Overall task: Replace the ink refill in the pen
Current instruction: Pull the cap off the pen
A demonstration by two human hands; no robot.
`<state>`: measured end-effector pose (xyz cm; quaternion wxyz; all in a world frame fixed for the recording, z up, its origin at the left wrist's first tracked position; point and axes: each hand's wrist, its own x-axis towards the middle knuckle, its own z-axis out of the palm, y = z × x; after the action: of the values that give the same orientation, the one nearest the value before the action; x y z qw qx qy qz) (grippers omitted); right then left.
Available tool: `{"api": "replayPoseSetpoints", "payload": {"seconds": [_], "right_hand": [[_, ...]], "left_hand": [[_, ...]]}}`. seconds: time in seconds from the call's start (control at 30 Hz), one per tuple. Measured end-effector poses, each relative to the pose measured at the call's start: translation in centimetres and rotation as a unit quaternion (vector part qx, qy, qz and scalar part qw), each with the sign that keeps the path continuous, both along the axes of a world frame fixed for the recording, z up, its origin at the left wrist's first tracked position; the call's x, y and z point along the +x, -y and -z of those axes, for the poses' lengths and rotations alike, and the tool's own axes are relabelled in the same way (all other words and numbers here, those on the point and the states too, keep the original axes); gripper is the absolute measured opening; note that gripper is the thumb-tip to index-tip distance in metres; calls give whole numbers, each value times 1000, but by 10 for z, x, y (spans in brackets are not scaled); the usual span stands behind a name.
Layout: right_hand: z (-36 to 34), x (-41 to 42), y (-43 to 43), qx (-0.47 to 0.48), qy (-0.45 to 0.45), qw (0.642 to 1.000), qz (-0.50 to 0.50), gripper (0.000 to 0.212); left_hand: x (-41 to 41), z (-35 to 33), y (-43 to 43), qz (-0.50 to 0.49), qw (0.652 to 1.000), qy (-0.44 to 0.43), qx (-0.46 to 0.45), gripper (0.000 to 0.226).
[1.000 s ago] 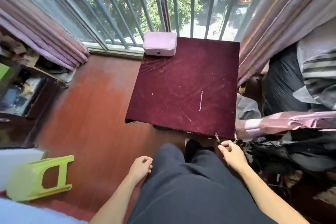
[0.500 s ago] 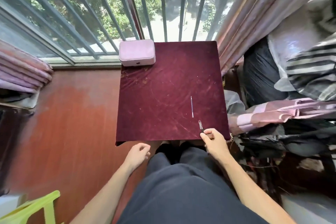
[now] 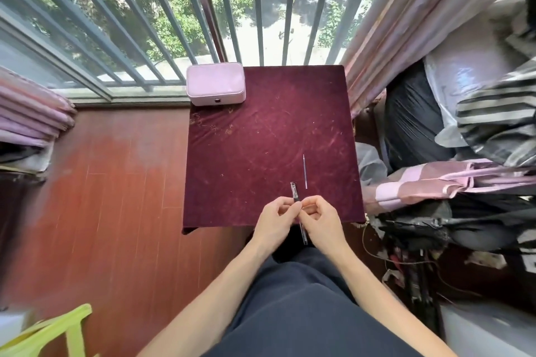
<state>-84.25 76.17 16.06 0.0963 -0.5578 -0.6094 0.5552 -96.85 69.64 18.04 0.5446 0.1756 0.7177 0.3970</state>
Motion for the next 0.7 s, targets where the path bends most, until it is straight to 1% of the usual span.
{"api": "replayPoseSetpoints", "payload": {"seconds": [0.07, 0.23, 0.27, 0.37, 0.43, 0.53, 0.6, 0.7], "right_hand": [[-2, -1, 1, -11, -4, 1000, -2, 12], [-4, -3, -4, -68, -36, 996, -34, 17], [-1, -4, -7, -81, -42, 995, -30, 16], [12, -12, -14, -115, -59, 992, -7, 9], [27, -21, -21, -120, -61, 991, 10, 5], [53, -39, -34, -123, -73, 989, 20, 9], [76, -49, -42, -123, -88, 988, 23, 12], [121, -59, -53, -105, -97, 989, 36, 11]], "left_hand": [[0, -1, 1, -9, 1000, -12, 0, 16], [-6, 9, 2, -12, 998, -60, -21, 20], [-10, 13, 2, -14, 998, -59, -27, 19], [-21, 26, 0, -33, 999, -17, -19, 15], [-29, 38, -5, -44, 999, -1, -13, 16], [-37, 65, -13, -49, 999, 10, 3, 19], [-39, 89, -18, -48, 999, 12, 5, 20], [-44, 135, -28, -54, 998, 4, 22, 20]]}}
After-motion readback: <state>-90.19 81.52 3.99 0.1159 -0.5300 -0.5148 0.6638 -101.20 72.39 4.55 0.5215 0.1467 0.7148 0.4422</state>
